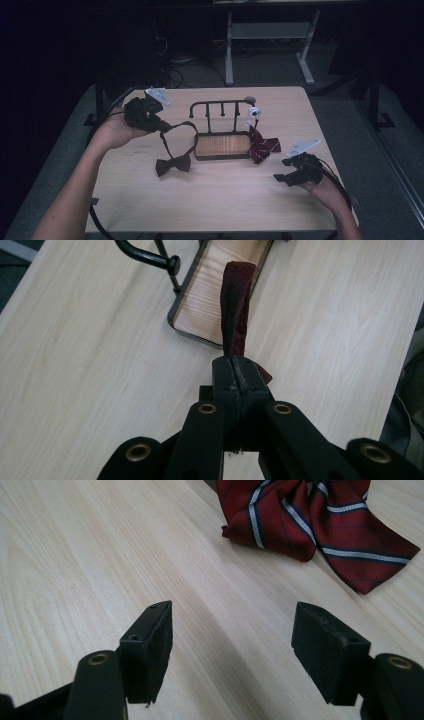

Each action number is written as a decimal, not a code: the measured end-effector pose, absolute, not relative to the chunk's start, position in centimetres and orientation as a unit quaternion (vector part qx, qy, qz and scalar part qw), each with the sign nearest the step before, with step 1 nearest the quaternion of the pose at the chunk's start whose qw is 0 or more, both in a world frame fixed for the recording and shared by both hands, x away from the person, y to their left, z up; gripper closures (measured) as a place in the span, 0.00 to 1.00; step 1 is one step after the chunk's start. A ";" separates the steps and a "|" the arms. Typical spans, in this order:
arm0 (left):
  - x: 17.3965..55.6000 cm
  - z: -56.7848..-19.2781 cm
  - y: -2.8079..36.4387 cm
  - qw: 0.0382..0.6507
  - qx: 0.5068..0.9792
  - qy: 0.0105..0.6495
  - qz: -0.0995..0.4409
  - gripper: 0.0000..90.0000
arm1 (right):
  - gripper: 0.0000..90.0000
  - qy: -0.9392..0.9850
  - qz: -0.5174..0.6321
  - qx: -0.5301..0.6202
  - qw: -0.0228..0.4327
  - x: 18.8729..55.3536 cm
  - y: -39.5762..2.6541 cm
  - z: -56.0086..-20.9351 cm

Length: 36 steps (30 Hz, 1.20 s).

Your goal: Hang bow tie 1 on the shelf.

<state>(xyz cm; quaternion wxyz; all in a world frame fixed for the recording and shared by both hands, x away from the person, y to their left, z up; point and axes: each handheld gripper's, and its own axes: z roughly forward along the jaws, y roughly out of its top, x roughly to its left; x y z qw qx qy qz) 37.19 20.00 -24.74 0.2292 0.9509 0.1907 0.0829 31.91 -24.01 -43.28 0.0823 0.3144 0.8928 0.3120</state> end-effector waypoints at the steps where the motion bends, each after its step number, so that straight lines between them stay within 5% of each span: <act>1: 37.3 -24.5 20.0 0.230 0.950 0.193 0.085 1.00 | 0.36 0.893 0.313 0.313 0.082 31.9 -24.0 -43.3; 36: 41.8 -24.3 19.0 0.210 0.947 0.226 0.086 1.00 | 0.36 0.891 0.319 0.312 0.088 31.8 -24.6 -43.0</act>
